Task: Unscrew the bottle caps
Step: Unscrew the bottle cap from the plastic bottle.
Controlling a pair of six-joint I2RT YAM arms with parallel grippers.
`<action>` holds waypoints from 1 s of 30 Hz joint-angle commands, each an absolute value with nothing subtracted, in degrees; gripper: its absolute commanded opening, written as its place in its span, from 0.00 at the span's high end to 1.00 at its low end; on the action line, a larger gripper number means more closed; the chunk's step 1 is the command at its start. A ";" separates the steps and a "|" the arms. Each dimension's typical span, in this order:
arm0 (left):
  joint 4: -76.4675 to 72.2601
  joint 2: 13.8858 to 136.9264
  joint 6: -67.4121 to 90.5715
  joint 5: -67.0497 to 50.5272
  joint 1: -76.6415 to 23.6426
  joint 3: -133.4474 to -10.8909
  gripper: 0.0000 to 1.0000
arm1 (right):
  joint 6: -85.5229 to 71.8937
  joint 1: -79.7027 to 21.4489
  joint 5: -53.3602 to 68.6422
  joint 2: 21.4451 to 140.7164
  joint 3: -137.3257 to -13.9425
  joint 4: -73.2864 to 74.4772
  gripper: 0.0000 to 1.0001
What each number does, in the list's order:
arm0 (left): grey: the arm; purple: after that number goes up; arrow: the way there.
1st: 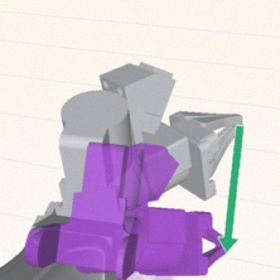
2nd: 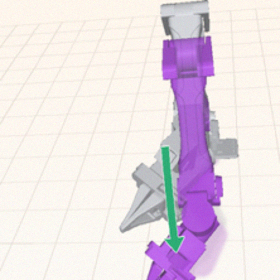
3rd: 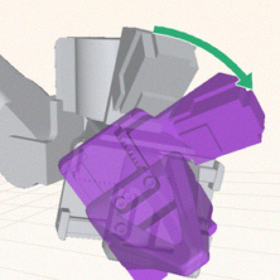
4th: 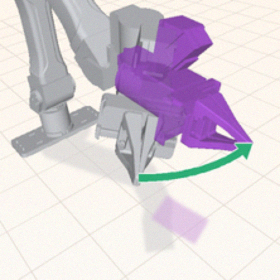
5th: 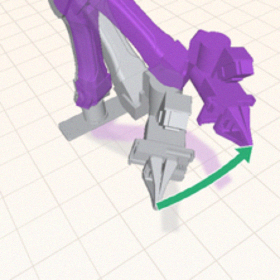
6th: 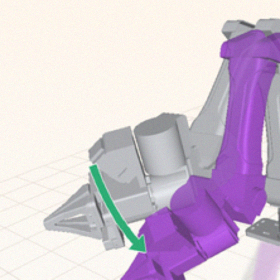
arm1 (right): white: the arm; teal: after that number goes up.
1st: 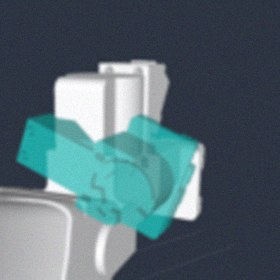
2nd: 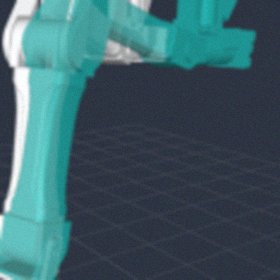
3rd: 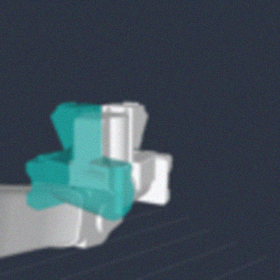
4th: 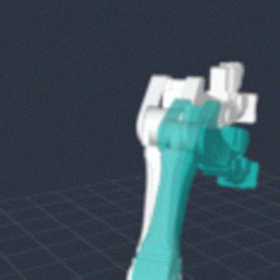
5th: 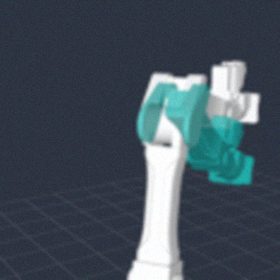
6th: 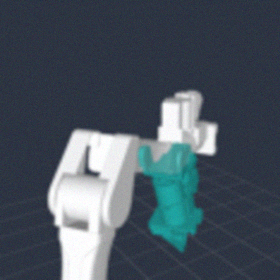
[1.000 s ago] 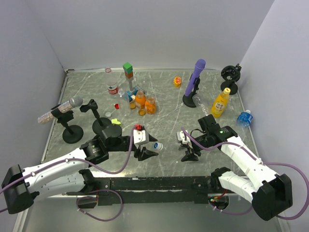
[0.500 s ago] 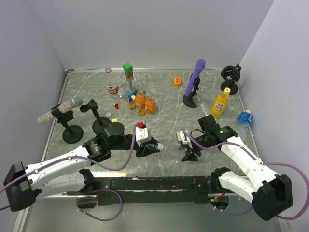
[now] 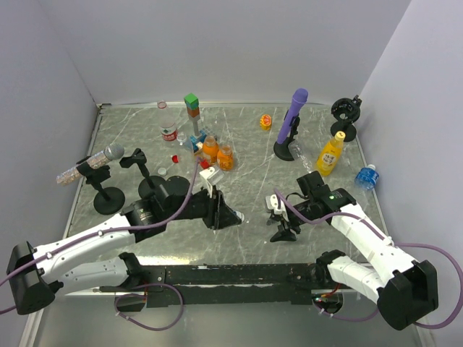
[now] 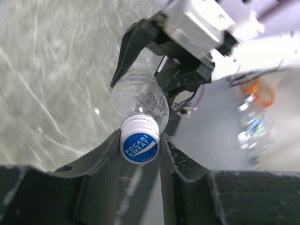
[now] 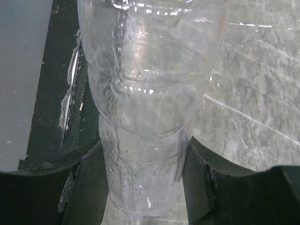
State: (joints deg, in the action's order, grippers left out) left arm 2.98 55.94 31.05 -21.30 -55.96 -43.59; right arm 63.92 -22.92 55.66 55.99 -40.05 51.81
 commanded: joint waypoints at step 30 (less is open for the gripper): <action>18.01 53.61 80.50 -5.19 -56.60 -50.62 0.99 | 66.09 -22.68 54.76 54.67 -39.99 51.42 0.84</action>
